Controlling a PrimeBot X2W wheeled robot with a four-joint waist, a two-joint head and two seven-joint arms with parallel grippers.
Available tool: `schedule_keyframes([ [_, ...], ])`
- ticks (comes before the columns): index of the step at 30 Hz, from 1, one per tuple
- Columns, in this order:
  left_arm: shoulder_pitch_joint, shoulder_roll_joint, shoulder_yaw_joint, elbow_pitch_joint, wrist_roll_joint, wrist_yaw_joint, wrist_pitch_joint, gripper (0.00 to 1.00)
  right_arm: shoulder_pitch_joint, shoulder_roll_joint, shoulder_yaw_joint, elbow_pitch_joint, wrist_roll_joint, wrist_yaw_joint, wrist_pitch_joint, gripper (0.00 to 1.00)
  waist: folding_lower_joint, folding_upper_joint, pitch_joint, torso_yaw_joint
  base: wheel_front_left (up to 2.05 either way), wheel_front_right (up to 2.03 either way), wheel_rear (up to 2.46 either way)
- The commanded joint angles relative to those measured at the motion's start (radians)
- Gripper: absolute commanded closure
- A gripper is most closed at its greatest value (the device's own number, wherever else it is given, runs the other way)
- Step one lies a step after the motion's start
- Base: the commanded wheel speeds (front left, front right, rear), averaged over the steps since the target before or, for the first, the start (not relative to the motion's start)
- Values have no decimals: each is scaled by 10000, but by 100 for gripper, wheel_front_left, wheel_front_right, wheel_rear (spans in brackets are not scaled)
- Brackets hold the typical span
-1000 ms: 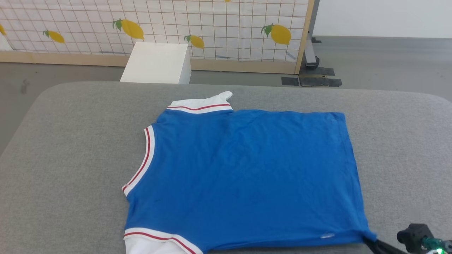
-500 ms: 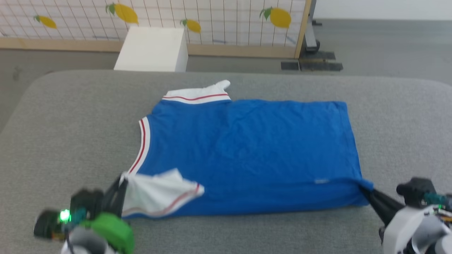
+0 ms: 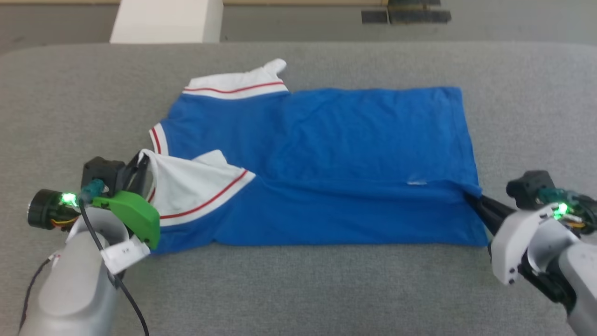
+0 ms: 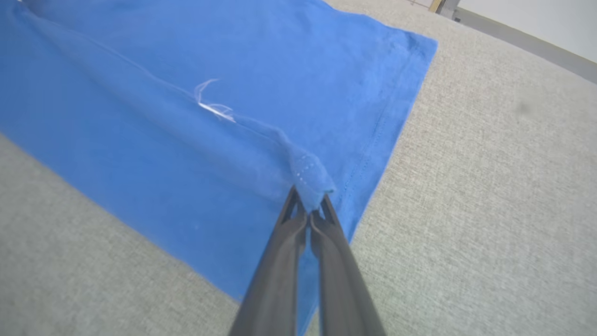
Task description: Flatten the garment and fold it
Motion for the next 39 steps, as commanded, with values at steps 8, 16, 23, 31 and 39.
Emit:
schedule_keyframes([
  [8, -1065, -201, -507, 2543, -45, -93, -384, 100, -1310, 18, 879, 1189, 137, -17, 358, 100, -1, 0, 989, -285, 0, 0, 0],
  [16, -1406, -353, -923, 3923, -458, -170, -947, 69, -1647, 12, 1186, 1626, 549, -17, -238, 0, -1, 0, 443, -177, 0, 0, 0],
  [23, -1799, 52, -1391, 3709, -1205, -181, -902, 0, -1490, -200, 953, 1431, 487, -17, -884, 0, -1, 0, -557, 103, 0, 0, 0],
  [31, -2415, 1276, -3092, 2201, -2718, -182, 1609, 0, -887, -258, 490, 835, 315, -17, -948, 0, -1, 0, -1059, 259, 0, 0, 0],
  [39, -2801, 2935, -5109, -458, -5660, -183, 6705, 0, -453, -249, 426, 356, 212, -17, -514, 0, -1, 0, -1188, 200, 0, 0, 0],
])
